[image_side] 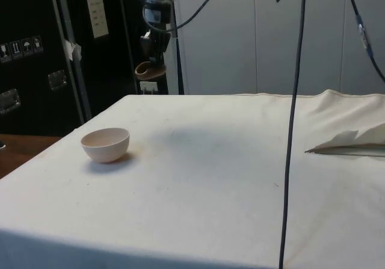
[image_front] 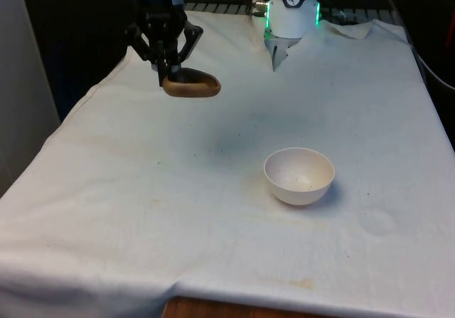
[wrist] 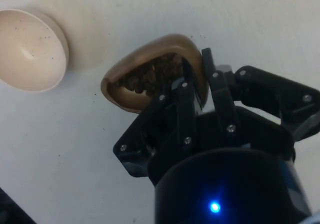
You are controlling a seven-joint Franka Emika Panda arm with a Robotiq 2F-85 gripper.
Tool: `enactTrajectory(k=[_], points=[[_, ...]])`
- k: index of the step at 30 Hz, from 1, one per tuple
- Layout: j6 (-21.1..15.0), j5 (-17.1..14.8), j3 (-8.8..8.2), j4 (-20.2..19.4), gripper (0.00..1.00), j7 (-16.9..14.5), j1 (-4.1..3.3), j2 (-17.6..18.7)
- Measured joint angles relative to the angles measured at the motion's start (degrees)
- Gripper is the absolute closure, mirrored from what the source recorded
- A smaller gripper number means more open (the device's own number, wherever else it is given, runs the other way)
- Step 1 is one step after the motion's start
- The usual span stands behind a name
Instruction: Pour the coffee beans from the cup into the bowl.
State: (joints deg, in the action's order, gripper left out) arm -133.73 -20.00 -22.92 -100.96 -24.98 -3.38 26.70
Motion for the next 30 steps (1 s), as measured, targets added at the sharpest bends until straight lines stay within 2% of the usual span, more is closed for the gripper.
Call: enactTrajectory(k=[13, 19, 22, 30], points=[[0.0, 5.3, 1.6, 0.6, 1.0, 5.2, -0.34, 0.0], [0.0, 9.1, 2.58, 1.2, 1.0, 8.4, -0.52, 0.2], [0.0, 9.5, 2.75, 1.3, 1.0, 8.7, -0.52, 0.2], [0.0, 14.3, 4.58, 1.9, 1.0, 12.9, -0.63, 0.2]])
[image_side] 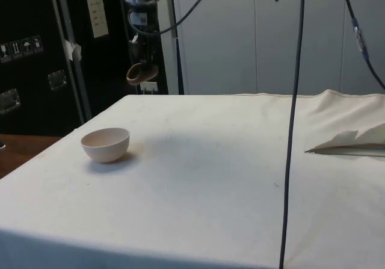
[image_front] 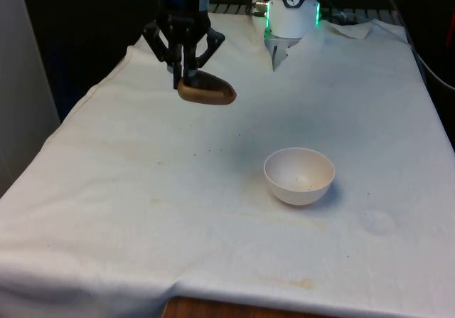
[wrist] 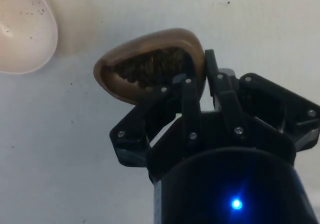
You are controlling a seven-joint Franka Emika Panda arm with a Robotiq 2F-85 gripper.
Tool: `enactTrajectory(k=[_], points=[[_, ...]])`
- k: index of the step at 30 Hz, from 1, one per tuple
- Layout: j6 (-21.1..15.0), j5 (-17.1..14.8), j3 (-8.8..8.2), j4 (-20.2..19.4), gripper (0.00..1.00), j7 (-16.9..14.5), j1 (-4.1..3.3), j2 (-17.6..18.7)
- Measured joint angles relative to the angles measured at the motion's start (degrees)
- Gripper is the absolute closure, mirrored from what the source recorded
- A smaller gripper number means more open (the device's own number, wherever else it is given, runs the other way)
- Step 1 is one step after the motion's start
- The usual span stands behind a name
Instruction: Pour the coffee beans from the cup into the bowl.
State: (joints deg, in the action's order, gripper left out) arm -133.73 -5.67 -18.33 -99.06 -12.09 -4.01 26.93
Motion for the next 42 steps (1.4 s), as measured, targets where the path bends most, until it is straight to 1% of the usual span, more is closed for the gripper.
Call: enactTrajectory(k=[7, 9, 10, 17, 18, 25, 26, 32, 42], points=[[0.0, 3.8, 1.89, 0.5, 1.0, 3.7, -0.06, 0.0], [0.0, 4.4, 2.18, 0.5, 1.0, 4.2, -0.06, 0.1], [0.0, 5.4, 2.69, 0.6, 1.0, 5.3, -0.11, 0.1], [0.0, 9.8, 4.7, 0.7, 1.0, 9.2, -0.17, 0.1], [0.0, 9.8, 4.7, 0.7, 1.0, 9.2, -0.17, 0.1], [0.0, 13.1, 6.07, 0.9, 1.0, 11.7, -0.34, 0.1], [0.0, 13.1, 6.07, 0.9, 1.0, 11.7, -0.34, 0.1], [0.0, 16.3, 7.16, 0.9, 1.0, 13.3, -0.46, 0.1], [-0.1, 19.7, 8.02, 0.9, 1.0, 13.8, -0.63, 0.1]])
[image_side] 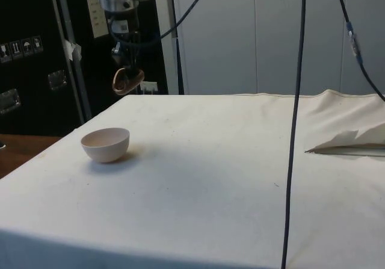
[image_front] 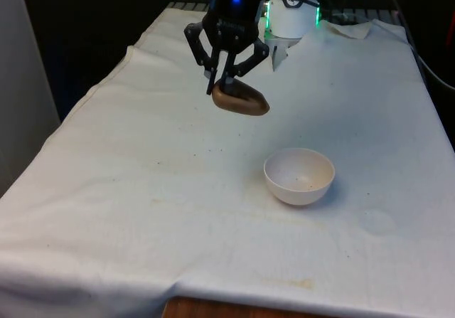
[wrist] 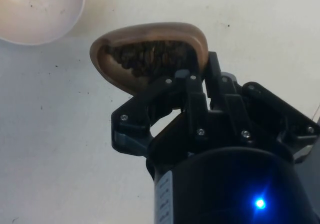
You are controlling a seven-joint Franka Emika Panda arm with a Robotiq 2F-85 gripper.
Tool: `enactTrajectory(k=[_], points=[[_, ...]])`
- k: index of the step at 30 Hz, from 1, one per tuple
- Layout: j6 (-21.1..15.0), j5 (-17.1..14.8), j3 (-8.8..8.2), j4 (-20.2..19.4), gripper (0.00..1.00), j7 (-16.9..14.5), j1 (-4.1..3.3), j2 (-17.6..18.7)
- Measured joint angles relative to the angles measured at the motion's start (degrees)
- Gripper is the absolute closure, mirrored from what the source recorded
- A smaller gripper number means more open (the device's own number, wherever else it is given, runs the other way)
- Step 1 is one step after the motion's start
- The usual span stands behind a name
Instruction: Pour the coffee beans from the cup into the bowl.
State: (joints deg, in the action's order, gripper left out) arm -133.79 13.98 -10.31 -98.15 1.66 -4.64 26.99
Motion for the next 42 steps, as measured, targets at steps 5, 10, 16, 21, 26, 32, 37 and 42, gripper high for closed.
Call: enactTrajectory(k=[5, 10, 16, 21, 26, 32, 37, 42], points=[[-0.1, 1.3, 0.34, 0.0, 1.0, 0.0, 0.0, 0.0], [-0.3, 3.0, 0.92, 0.1, 1.0, 0.0, 0.0, 0.0], [-0.8, 4.7, 1.49, 0.1, 1.0, 0.0, 0.0, 0.0], [-1.1, 5.8, 1.83, 0.1, 1.0, 0.0, 0.0, 0.0], [-1.2, 7.2, 2.41, 0.1, 1.0, 0.0, -0.06, 0.0], [-1.2, 8.8, 3.15, 0.2, 1.0, 0.0, -0.06, 0.0], [-1.2, 10.2, 4.01, 0.4, 1.0, 0.1, -0.11, 0.2], [-1.3, 11.2, 4.58, 0.8, 1.0, 0.4, -0.11, 0.5]])
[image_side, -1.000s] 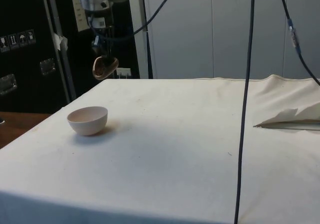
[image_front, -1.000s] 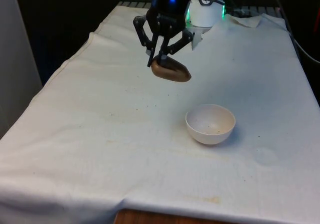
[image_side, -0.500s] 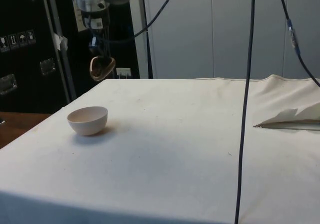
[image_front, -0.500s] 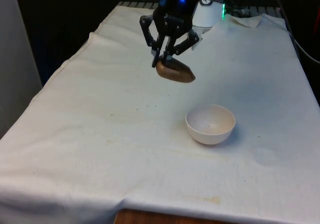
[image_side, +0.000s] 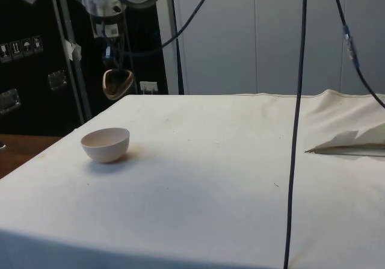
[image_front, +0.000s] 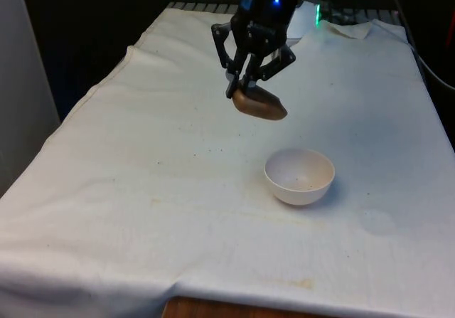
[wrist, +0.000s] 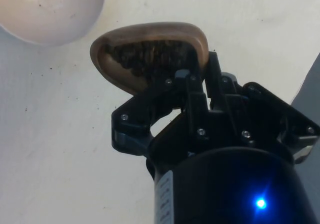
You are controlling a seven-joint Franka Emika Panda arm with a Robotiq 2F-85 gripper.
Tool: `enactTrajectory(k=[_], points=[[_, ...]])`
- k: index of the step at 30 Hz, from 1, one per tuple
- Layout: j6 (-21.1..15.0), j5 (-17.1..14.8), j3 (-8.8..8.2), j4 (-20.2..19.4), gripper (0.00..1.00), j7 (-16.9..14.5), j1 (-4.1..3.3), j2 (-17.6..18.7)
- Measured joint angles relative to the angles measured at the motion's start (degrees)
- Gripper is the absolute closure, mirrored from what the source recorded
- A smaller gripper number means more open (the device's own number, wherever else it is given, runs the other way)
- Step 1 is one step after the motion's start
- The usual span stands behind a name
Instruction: Pour the coffee beans from the cup into the bowl.
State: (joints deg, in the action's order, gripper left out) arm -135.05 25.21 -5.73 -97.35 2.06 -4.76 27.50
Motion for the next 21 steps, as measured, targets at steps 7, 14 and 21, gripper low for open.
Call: enactTrajectory(k=[7, 14, 21], points=[[-0.1, 1.7, 0.74, 2.2, 1.0, 0.2, -0.06, 2.1], [-0.1, 3.5, 0.92, 4.0, 1.0, 0.3, -0.17, 3.7], [-0.1, 6.5, 1.03, 4.5, 1.0, 0.5, -0.4, 4.4]])
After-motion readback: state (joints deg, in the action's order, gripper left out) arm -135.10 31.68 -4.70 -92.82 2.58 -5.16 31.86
